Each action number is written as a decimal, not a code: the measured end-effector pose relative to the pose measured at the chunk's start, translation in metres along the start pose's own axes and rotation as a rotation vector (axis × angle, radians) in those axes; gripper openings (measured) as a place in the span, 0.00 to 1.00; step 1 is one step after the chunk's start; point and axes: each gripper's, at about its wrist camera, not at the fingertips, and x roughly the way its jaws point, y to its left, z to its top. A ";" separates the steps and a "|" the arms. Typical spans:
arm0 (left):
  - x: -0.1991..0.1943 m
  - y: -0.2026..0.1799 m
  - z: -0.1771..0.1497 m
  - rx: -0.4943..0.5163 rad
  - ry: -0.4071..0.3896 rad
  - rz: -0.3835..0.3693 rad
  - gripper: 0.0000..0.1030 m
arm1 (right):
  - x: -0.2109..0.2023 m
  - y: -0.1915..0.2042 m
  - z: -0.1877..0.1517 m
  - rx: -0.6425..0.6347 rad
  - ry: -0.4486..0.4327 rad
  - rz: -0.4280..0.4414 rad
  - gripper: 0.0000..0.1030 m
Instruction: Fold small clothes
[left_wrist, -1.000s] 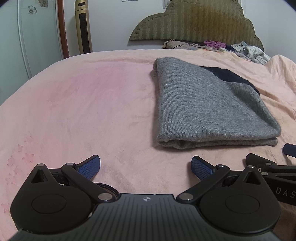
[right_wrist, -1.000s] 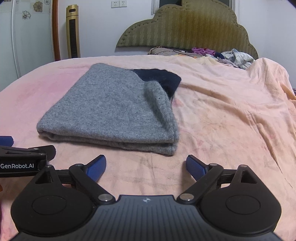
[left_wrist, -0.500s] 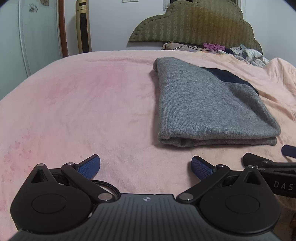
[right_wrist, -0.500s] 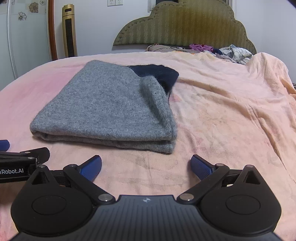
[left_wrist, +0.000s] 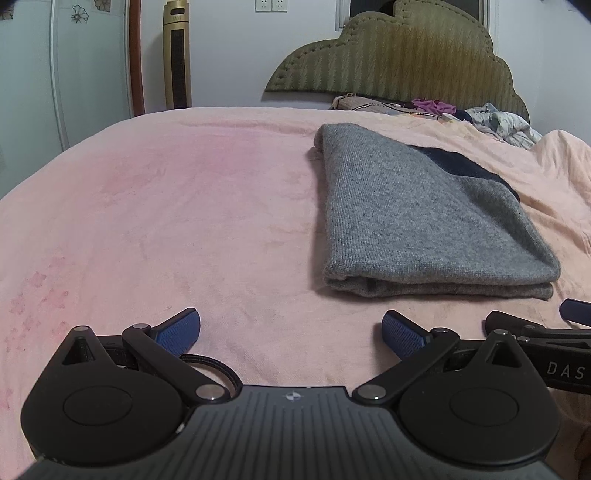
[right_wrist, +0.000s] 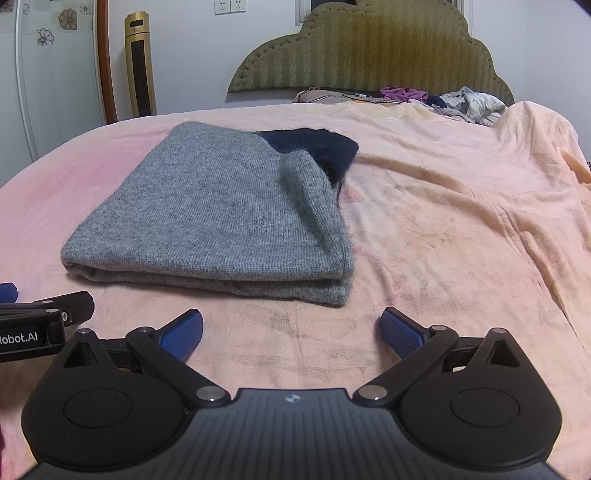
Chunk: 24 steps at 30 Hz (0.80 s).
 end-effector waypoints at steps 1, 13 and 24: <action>0.000 0.000 0.000 0.003 0.002 0.000 1.00 | 0.000 0.000 0.000 0.001 0.000 0.001 1.00; 0.004 -0.002 0.001 0.029 0.017 -0.005 1.00 | 0.000 0.000 0.000 0.000 0.000 0.000 1.00; 0.004 -0.002 0.001 0.030 0.017 -0.005 1.00 | 0.000 0.000 0.000 0.001 0.000 0.001 1.00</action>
